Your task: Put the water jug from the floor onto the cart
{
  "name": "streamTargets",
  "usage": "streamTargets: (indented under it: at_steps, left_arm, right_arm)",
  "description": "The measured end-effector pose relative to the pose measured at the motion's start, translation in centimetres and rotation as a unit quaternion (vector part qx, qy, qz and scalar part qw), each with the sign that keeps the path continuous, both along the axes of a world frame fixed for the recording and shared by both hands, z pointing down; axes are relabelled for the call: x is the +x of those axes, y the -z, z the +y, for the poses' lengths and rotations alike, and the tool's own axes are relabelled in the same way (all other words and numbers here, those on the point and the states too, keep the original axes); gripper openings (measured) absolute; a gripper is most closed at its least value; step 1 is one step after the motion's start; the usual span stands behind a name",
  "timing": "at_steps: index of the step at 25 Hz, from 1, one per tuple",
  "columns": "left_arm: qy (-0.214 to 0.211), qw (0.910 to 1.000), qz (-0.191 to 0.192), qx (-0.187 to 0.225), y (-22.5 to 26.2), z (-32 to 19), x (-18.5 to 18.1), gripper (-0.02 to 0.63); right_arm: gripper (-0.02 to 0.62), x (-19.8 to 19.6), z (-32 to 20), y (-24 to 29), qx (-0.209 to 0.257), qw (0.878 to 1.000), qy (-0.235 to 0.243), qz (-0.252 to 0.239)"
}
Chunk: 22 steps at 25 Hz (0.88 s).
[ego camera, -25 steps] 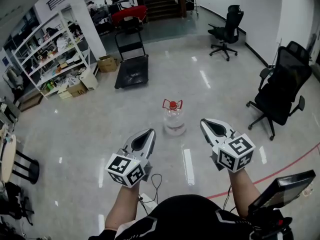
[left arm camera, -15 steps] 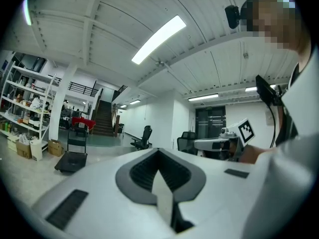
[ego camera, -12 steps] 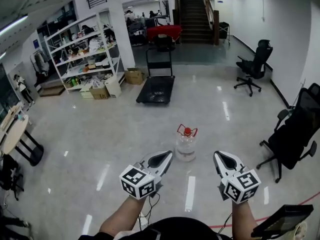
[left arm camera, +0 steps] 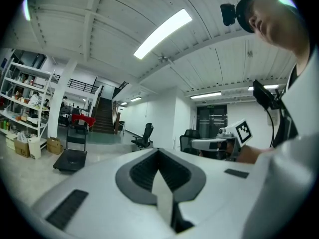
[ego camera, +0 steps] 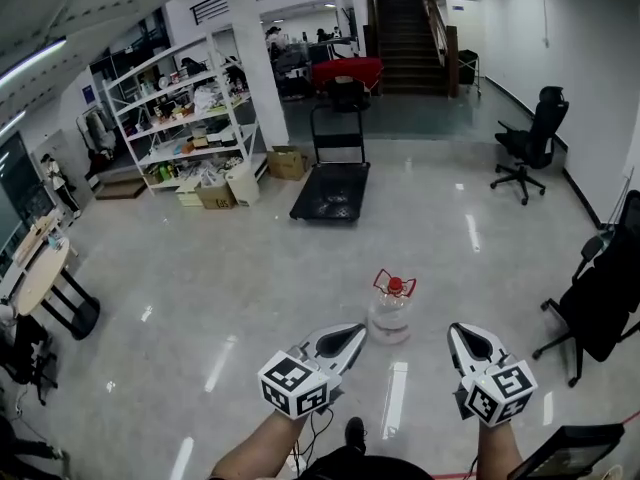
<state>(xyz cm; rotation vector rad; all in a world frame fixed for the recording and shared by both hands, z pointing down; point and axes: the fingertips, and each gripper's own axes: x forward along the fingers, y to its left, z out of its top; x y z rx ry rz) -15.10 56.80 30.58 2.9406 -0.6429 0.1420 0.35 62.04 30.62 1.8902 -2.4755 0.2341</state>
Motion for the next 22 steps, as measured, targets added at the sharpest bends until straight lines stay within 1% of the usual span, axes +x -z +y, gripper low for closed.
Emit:
streamTargets:
  at_steps: [4,8,10,12,15,17,19,22]
  left_arm:
    - [-0.007,1.0,0.0,0.005,-0.3,-6.0,-0.6,0.002]
    - [-0.021,0.9996,0.018,0.012,0.2,-11.5,-0.4,0.002]
    - [-0.031,0.9993,0.015,0.018,0.5,-13.7,-0.3,0.002]
    - [-0.038,0.9991,0.013,0.015,0.3,-15.6,-0.3,0.002]
    - [-0.036,0.9992,0.018,-0.002,-0.4,-18.3,-0.2,0.002]
    - [-0.035,0.9992,0.02,-0.006,-0.7,-20.1,0.1,0.002]
    - [-0.029,0.9994,0.018,-0.009,-1.0,-22.2,0.5,0.002]
    - [-0.017,0.9996,0.015,-0.016,-1.8,-25.2,1.5,0.002]
  right_arm:
    - [0.004,-0.4,-5.5,-0.4,-0.002,1.0,-0.013,0.0]
    - [0.003,-0.8,-11.1,0.1,-0.005,1.0,-0.014,0.011]
    - [0.004,-1.2,-13.4,0.6,-0.005,1.0,-0.015,0.014]
    - [0.004,-1.4,-15.3,0.9,-0.006,1.0,-0.019,0.014]
    - [0.005,-1.1,-17.9,0.5,-0.018,1.0,-0.022,0.012]
    - [0.005,-0.7,-19.6,0.2,-0.022,0.999,-0.023,0.012]
    - [0.005,0.0,-21.6,0.1,-0.02,0.999,-0.025,0.009]
    - [0.005,2.0,-24.7,-0.3,-0.008,0.999,-0.042,-0.001]
